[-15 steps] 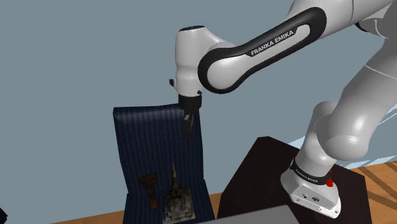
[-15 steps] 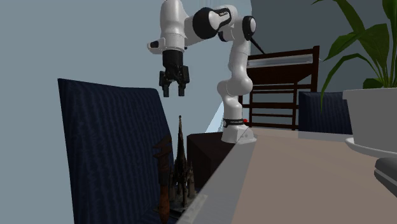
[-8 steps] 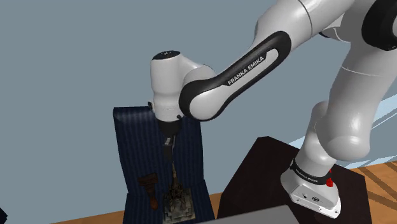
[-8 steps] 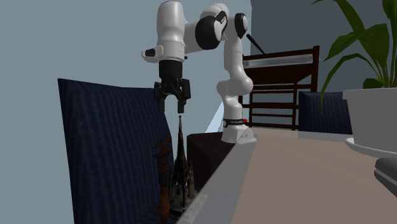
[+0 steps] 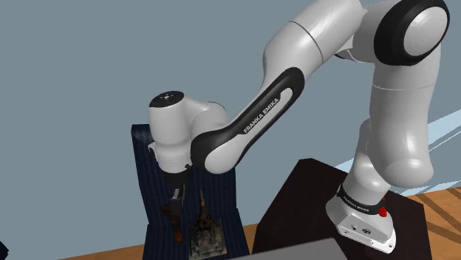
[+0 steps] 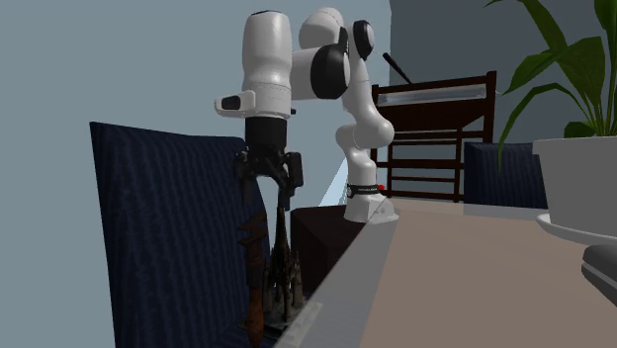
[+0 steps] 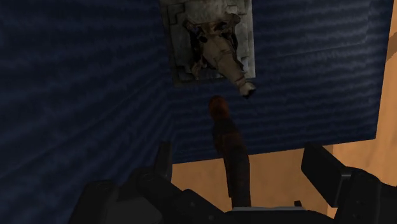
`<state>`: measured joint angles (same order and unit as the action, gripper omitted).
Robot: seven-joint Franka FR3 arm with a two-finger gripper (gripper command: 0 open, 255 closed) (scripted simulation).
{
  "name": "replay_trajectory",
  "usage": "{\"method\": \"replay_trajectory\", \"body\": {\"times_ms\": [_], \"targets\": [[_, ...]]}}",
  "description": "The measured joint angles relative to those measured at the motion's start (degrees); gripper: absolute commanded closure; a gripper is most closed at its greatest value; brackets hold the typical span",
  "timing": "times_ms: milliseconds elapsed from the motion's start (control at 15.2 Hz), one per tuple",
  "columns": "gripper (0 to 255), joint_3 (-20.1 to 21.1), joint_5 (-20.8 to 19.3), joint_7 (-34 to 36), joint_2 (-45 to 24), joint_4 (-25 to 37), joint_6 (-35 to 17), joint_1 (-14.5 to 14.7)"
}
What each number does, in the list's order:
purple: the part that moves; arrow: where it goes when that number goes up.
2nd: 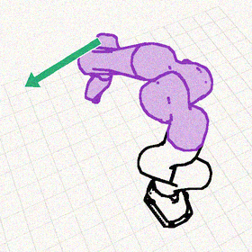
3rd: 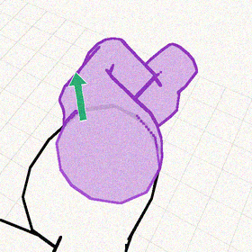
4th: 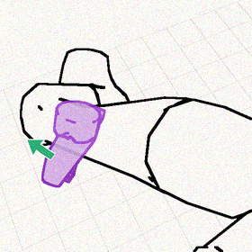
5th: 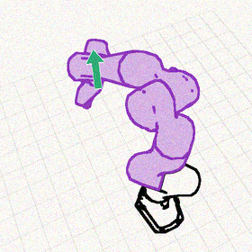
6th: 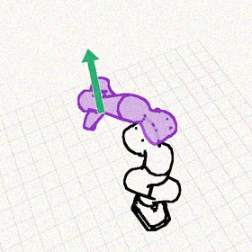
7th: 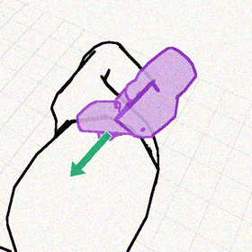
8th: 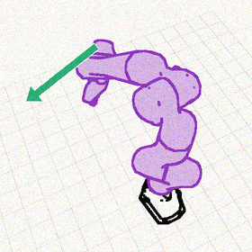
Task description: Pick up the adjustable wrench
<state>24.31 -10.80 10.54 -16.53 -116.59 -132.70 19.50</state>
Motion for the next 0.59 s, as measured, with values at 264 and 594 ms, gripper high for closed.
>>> {"method": "replay_trajectory", "body": {"times_ms": [264,594], "targets": [[0,-0.53,-1.51,1.09,-2.11,-0.66,-2.55,0.61],[255,-0.93,-2.39,1.75,-3.43,-0.87,-3.98,0.97]]}}
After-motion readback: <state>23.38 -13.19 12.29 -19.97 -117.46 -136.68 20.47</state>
